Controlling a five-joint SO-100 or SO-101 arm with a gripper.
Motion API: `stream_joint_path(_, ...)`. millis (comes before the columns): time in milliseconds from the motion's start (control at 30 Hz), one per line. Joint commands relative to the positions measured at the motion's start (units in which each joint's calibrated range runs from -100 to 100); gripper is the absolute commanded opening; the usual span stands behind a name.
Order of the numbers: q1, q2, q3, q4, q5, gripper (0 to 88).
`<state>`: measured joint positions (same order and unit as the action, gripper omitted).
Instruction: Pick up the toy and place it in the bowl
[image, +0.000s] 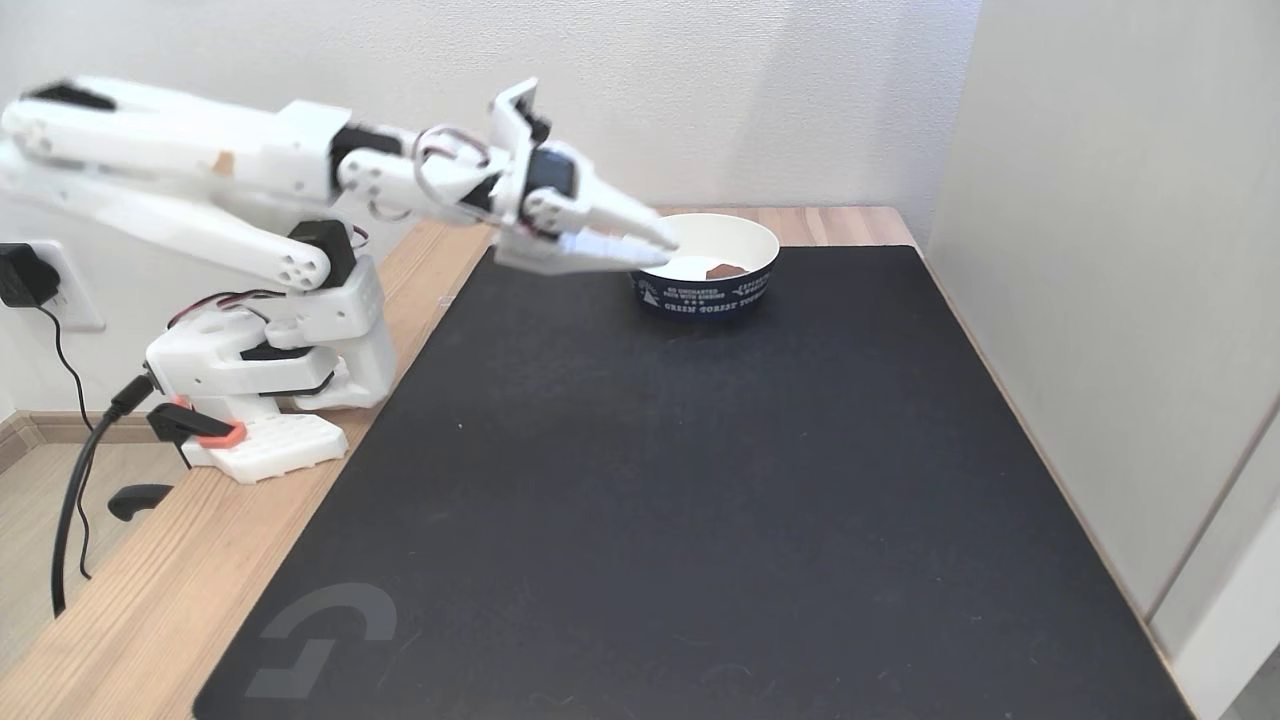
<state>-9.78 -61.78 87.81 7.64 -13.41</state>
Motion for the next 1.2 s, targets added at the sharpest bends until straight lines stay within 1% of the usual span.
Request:
stream_joint_path(0, 4.7, -16.5, 12.2, 2.4, 0.4, 2.2)
stream_joint_path(67, 6.0, -21.7, 11.4, 11.3, 2.6, 2.2)
stream_joint_path(100, 7.4, -25.7, 11.5, 17.6, 4.8, 2.2)
stream_joint_path(200, 8.9, -30.1, 12.2, 26.7, 6.8, 2.2)
stream_joint_path(267, 10.2, -34.0, 12.0, 35.0, 10.1, 2.2)
stream_joint_path(400, 10.4, -37.6, 11.6, 46.5, 10.4, 2.2)
stream_joint_path(567, 9.7, -37.7, 11.6, 47.0, 12.2, 2.3)
stream_joint_path(1167, 9.5, -37.7, 11.5, 46.5, 11.7, 2.5)
